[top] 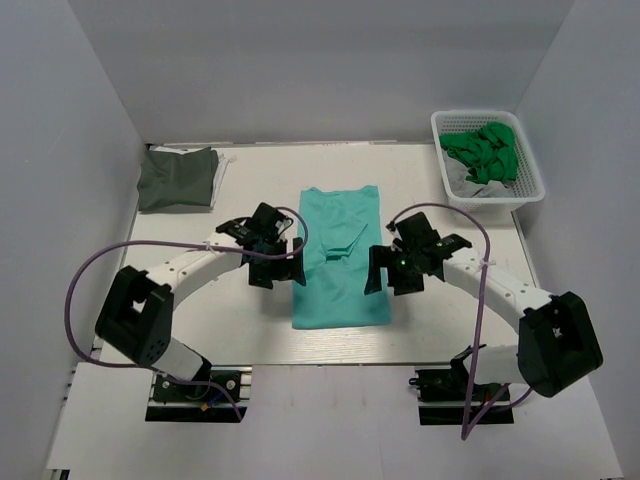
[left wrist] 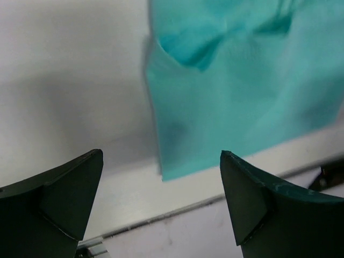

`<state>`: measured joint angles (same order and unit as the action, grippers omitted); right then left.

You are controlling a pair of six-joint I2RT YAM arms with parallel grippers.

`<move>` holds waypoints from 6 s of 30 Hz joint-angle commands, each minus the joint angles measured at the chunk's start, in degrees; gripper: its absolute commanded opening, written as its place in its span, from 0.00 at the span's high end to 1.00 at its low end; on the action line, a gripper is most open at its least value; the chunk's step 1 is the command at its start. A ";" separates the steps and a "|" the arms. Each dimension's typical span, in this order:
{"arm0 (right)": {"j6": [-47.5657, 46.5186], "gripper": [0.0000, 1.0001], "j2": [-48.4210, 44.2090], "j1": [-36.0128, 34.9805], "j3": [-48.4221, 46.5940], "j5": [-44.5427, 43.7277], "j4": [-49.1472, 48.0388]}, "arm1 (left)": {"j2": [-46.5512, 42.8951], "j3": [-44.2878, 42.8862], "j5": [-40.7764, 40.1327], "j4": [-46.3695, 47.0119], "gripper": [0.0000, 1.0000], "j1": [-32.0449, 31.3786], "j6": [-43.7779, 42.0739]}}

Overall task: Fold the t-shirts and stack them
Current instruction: Fold the folded rectangular tshirt in 1/3 of the way, then grab one side of the 2/3 rectangular tshirt with both arms, then fold the long partially folded tshirt into a neat square

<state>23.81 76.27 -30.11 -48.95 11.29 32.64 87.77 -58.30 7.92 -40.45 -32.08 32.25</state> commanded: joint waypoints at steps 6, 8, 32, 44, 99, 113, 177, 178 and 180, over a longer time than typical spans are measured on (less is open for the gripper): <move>8.96 0.10 -3.59 0.49 12.29 8.66 2.51 | -7.34 12.59 14.84 3.18 0.00 -6.24 2.12; 9.32 0.10 -2.45 0.75 13.43 9.62 2.08 | -7.96 14.87 14.84 3.88 0.06 -7.38 2.64; 7.83 0.32 5.55 4.27 12.47 10.24 -3.55 | 0.30 19.90 5.35 18.30 0.84 -11.87 6.07; 4.93 1.00 2.59 4.36 8.08 6.37 4.85 | -1.18 9.00 3.50 0.74 1.00 -11.87 6.60; -2.19 1.00 -0.95 -2.59 -6.41 24.31 18.25 | -14.21 -3.91 1.26 -14.66 1.00 -12.22 8.18; -1.58 1.00 8.98 4.18 -26.01 15.34 19.12 | -5.16 -21.33 -14.26 -13.79 1.00 -6.69 7.75; 4.40 1.00 -10.20 3.83 -6.05 26.00 22.29 | -25.55 4.52 36.83 3.44 1.00 3.24 8.54; 4.49 1.00 -10.18 3.92 -6.94 25.28 22.11 | -25.54 3.99 34.90 3.44 1.00 3.25 7.92; 4.31 1.00 -6.85 4.53 -9.83 23.87 21.76 | -23.09 1.89 31.29 2.22 1.00 3.25 7.31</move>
<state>27.92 67.33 -26.39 -53.30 38.17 55.51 63.29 -53.15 44.03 -38.83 -29.36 41.39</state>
